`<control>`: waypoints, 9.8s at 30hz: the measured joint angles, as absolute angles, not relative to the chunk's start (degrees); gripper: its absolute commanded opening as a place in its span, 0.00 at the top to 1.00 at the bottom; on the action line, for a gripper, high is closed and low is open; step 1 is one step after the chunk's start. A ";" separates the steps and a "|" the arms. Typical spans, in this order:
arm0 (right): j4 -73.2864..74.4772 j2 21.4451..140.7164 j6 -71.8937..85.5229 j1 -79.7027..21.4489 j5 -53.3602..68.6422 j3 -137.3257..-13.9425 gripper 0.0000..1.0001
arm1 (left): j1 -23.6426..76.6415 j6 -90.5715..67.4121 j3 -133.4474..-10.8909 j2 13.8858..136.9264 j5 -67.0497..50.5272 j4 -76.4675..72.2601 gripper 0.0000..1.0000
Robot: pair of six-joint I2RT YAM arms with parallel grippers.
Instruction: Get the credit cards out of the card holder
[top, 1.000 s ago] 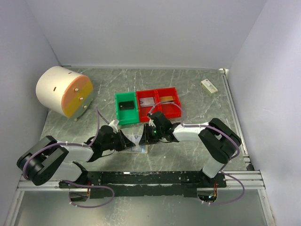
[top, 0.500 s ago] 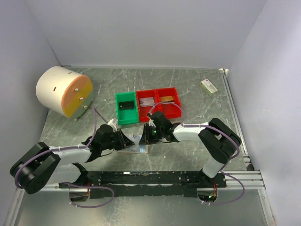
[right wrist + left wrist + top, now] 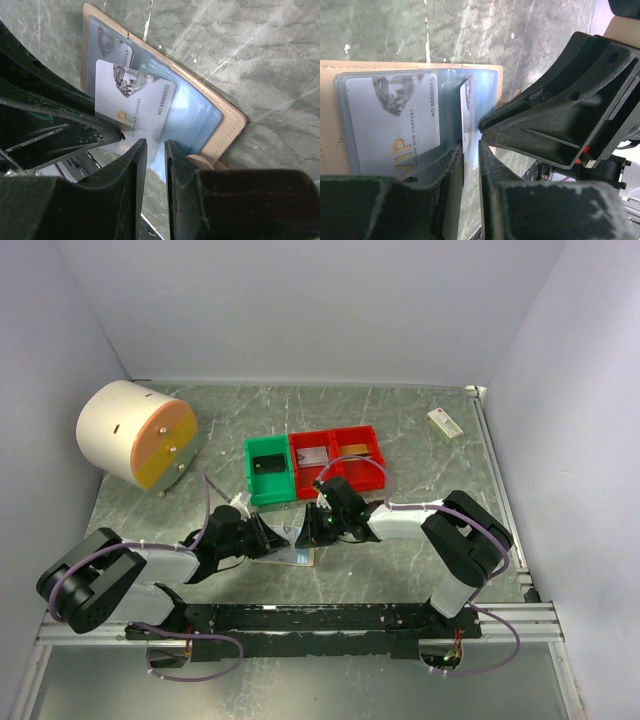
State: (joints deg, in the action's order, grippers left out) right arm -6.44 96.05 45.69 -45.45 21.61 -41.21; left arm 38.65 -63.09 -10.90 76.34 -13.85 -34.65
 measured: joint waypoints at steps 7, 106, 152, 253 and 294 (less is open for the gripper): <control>-6.42 96.05 45.69 -45.43 21.58 -41.21 0.78 | 38.65 -63.37 -10.92 76.97 -13.89 -34.44 0.93; -65.73 90.17 68.25 -38.33 54.08 -32.58 0.83 | 38.52 -66.70 -2.07 38.00 -15.88 -45.21 0.93; -48.18 87.74 57.78 -39.13 49.19 -37.01 1.00 | 38.44 -63.79 -2.48 34.79 -15.53 -35.20 0.33; -12.69 114.39 -55.27 -36.64 1.02 -67.61 1.00 | 38.44 -54.65 -17.98 34.83 2.48 13.06 0.02; -15.49 116.20 -66.32 -33.74 7.60 -66.00 0.75 | 38.44 -54.35 -17.98 39.75 1.65 11.14 0.02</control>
